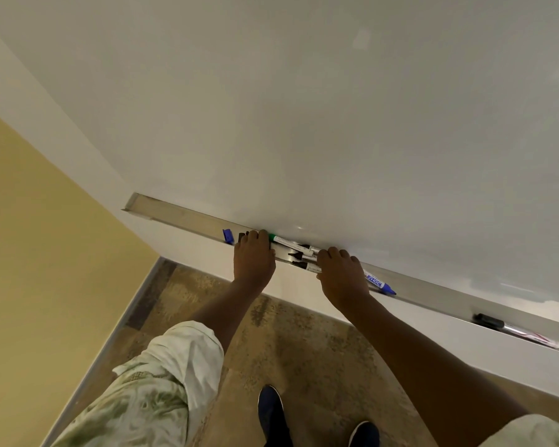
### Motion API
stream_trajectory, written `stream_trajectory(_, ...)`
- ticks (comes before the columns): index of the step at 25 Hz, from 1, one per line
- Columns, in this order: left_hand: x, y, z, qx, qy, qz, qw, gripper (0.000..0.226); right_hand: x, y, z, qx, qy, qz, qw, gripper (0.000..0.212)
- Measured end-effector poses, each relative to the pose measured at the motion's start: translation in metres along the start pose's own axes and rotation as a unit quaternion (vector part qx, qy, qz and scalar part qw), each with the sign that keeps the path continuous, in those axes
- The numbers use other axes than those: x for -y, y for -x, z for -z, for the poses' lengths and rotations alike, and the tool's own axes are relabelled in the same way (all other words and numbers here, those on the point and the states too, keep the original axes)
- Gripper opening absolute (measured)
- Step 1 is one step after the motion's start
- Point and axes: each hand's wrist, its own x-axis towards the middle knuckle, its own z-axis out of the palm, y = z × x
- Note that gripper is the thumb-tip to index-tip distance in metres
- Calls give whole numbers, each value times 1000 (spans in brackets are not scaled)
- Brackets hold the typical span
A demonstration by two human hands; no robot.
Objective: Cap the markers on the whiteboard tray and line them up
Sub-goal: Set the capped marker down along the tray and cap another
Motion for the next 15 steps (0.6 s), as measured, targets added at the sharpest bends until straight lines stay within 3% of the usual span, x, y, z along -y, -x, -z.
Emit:
stream_trajectory(7, -8, 6, 4, -13, 28, -20, 999, 4, -6, 4, 2, -25, -52, 8, 998, 29)
stream_trajectory(15, -8, 14, 11, -39, 194, 6, 980, 12, -8, 19, 22, -92, -148, 10, 985, 25)
